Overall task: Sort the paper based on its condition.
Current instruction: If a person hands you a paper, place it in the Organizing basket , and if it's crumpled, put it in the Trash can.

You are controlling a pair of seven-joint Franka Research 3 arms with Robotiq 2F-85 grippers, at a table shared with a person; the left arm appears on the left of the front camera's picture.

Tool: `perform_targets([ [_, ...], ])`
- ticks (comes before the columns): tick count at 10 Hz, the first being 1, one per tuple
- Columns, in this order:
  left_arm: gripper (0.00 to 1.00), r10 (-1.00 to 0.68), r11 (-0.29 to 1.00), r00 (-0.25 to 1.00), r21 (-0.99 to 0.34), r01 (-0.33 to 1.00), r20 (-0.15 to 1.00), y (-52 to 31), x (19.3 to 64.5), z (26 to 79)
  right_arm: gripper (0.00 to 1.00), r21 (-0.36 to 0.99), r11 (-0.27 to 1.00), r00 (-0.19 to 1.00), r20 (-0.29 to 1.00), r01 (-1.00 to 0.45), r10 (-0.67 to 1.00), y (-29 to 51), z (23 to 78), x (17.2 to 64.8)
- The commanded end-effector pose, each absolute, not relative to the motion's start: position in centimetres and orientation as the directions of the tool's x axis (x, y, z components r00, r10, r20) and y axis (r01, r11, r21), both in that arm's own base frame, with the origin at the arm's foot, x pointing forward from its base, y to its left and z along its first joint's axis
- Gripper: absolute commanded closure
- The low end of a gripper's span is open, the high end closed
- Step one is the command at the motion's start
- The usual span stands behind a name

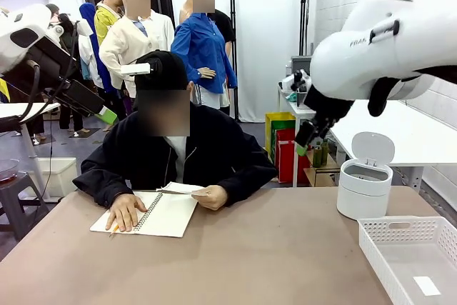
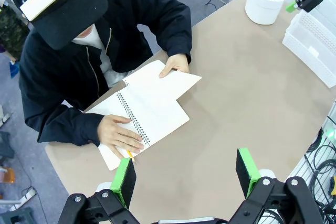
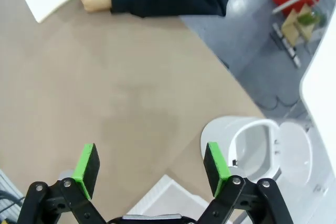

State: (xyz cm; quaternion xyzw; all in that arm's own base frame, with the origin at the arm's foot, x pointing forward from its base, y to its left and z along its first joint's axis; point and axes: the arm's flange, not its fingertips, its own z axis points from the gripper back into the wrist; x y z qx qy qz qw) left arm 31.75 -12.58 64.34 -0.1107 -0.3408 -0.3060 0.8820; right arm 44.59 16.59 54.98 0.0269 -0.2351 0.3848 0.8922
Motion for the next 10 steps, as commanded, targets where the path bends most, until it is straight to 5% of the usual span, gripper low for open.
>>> perform_targets([
  [1,0.0,-0.463,0.789,0.58,0.013,0.615,0.67,-12.5,31.7,64.4,0.0,-0.102,0.635,0.502,0.522,-0.766,0.69,16.4,56.8,44.5],
  [10,0.0,-0.463,0.789,0.58,0.013,0.615,0.67,-12.5,31.7,64.4,0.0,-0.106,0.554,0.361,0.656,-0.826,0.663,19.5,61.3,45.5],
])
